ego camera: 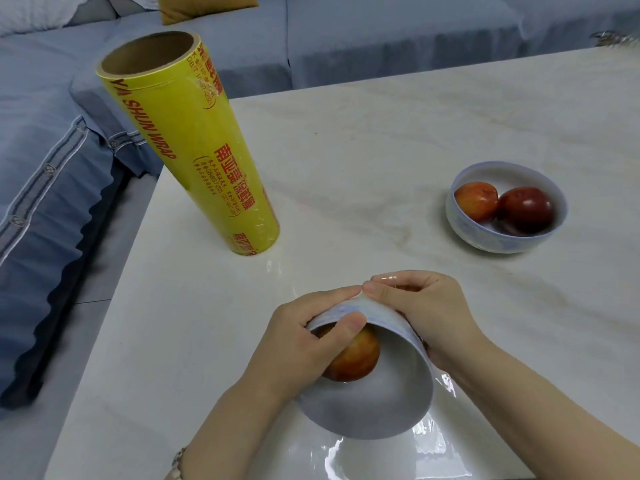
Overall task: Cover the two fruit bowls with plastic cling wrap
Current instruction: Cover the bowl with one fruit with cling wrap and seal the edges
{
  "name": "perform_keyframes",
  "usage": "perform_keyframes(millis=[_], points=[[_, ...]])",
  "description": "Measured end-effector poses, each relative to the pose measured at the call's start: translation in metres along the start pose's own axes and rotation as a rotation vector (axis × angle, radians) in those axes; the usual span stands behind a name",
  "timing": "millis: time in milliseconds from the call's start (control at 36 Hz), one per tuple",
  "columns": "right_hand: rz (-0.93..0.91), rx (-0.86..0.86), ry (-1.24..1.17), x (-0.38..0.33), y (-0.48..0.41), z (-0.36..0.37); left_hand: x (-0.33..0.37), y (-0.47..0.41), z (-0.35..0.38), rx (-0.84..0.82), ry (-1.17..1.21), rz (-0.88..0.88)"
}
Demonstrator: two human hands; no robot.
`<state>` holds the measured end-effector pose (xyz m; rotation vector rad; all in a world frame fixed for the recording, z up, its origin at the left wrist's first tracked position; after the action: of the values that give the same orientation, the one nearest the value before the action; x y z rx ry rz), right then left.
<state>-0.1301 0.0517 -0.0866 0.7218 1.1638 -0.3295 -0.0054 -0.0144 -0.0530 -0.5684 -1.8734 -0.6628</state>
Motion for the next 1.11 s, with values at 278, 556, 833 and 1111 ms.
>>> perform_keyframes(millis=[278,556,833,1111], points=[[0.158,-0.093,0.219,0.009,-0.007,0.002,0.000,0.000,0.000,-0.021,-0.039,0.023],[0.121,-0.164,0.383,0.012,-0.013,-0.009,0.001,0.001,0.002,-0.032,-0.067,0.038],[-0.687,-0.109,0.547,-0.063,0.026,-0.021,-0.004,0.001,-0.003,-0.001,-0.019,-0.016],[-0.490,-0.539,0.675,-0.030,0.037,0.024,-0.005,0.001,-0.005,0.017,0.010,-0.013]])
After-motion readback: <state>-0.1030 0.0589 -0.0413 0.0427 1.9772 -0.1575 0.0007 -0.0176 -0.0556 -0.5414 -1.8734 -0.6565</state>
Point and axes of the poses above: each hand's wrist, its own y-axis away from the middle knuckle, its own z-axis out of the palm, x = y × z, the point moved 8 cm from there along -y, towards the middle knuckle, and after that the axes turned 10 degrees about -z, right-handed, at the moved point
